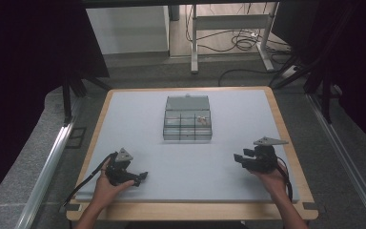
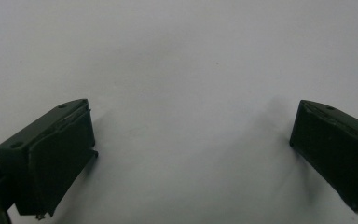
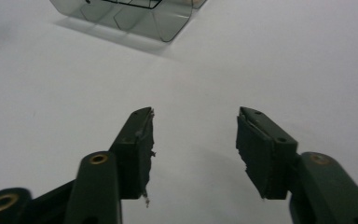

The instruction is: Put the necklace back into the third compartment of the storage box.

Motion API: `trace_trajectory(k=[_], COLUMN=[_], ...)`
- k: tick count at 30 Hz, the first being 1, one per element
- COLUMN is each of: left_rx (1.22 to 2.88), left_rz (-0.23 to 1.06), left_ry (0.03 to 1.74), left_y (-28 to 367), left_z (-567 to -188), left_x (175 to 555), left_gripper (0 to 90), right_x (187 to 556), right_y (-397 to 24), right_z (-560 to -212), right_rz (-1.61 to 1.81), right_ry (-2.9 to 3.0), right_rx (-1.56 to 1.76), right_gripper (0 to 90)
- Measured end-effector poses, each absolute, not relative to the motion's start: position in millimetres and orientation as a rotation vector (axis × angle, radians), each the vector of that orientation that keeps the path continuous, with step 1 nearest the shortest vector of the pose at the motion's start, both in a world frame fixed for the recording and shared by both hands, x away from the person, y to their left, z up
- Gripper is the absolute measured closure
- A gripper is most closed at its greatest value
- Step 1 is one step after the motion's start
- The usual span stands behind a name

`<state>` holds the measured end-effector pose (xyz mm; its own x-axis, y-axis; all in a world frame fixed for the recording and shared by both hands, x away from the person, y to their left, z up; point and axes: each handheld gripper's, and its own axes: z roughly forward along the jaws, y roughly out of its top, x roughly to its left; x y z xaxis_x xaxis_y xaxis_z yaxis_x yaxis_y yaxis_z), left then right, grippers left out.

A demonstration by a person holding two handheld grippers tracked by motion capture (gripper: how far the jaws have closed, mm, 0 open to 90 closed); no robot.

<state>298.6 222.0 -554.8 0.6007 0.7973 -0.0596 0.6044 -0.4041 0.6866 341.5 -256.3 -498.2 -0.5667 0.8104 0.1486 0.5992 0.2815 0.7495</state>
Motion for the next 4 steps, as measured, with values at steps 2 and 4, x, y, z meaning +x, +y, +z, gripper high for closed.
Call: trace_trajectory(k=[2,4], left_rx=[2.146,2.146], left_rz=[0.364,0.363], left_ry=[1.103,1.103], left_y=[222.0,222.0], left_z=[-554.8,-554.8], left_x=[298.6,298.8], left_gripper=[0.0,0.0], right_x=[341.2,341.6], right_y=[-254.8,-251.1], right_z=[-499.7,-503.5], right_rz=[1.165,1.15], right_ry=[2.292,2.306], right_rx=[1.29,1.27], right_gripper=[41.6,37.2])
